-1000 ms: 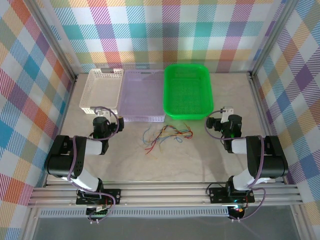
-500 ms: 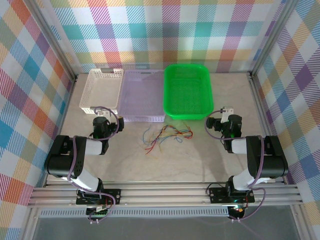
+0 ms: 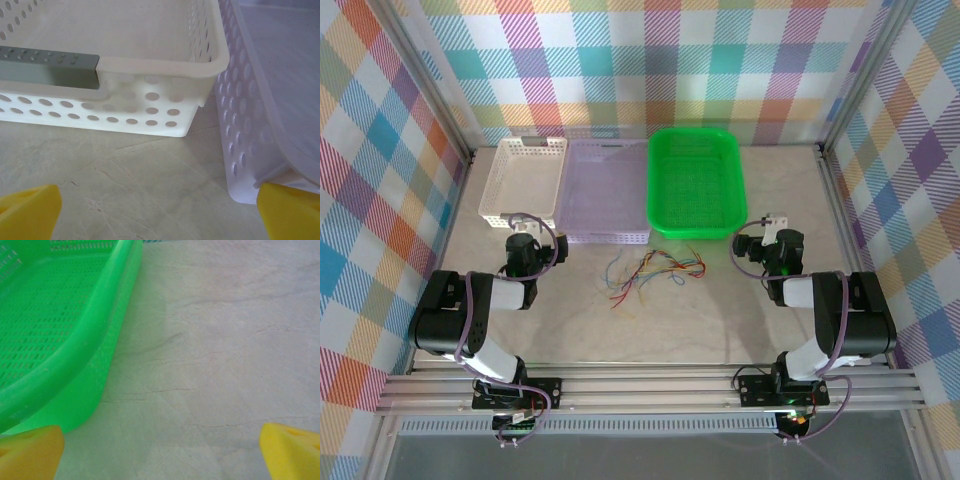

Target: Untangle the cables

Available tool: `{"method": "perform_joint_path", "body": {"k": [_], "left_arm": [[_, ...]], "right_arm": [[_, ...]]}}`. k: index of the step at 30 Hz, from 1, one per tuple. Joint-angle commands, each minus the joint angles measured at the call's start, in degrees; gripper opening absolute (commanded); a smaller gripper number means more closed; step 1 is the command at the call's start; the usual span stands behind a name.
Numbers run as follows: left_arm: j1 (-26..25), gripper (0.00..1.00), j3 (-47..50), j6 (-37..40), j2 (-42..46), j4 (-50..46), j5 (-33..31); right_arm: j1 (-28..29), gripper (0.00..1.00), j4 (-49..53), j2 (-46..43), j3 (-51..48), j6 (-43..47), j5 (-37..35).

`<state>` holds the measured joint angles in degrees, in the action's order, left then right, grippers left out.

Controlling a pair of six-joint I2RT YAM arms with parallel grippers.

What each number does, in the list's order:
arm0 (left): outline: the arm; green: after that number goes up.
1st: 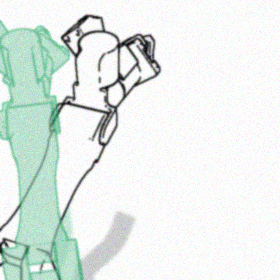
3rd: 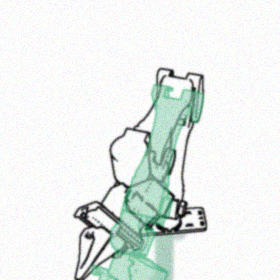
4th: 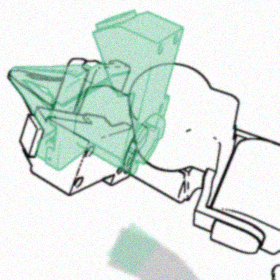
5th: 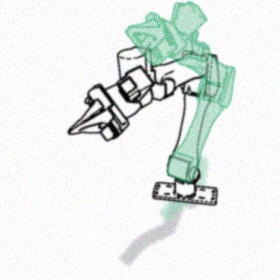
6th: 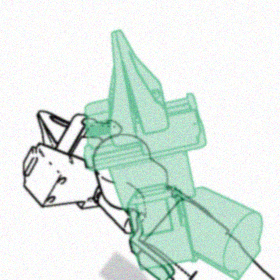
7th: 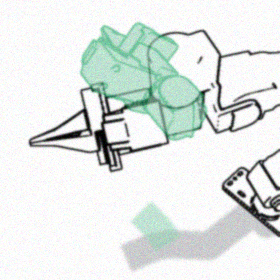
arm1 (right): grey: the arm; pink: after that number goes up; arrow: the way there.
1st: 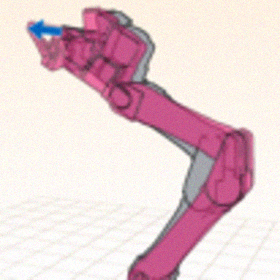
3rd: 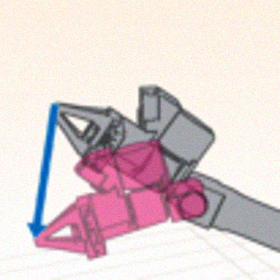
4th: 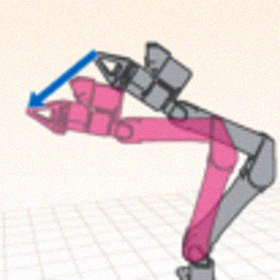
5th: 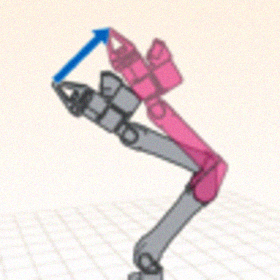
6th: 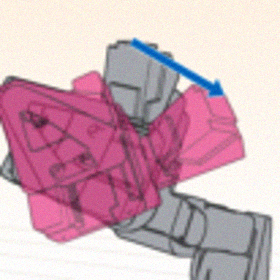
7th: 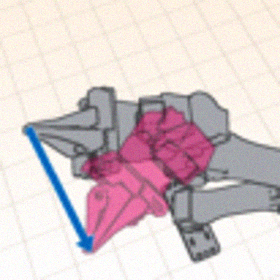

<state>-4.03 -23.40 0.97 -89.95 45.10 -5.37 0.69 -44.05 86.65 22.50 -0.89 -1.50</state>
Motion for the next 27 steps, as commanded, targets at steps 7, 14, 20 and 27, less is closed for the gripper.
{"method": "perform_joint_path", "body": {"k": [7,14,20,27], "left_arm": [[0.4,1.00,-0.7,0.6,0.3,1.0,0.8],[0.4,1.00,-0.8,0.7,0.3,1.0,0.8],[0.4,1.00,-0.8,0.6,0.3,1.0,0.8],[0.4,1.00,-0.8,0.7,0.3,1.0,0.8]], "right_arm": [[0.4,1.00,16.2,-21.5,2.6,-3.6,-4.4],[1.1,1.00,29.5,-30.1,8.3,-9.6,9.4],[1.1,1.00,42.6,-36.0,11.8,-36.5,10.8],[4.2,1.00,42.1,-36.8,9.7,-35.1,19.5]]}}
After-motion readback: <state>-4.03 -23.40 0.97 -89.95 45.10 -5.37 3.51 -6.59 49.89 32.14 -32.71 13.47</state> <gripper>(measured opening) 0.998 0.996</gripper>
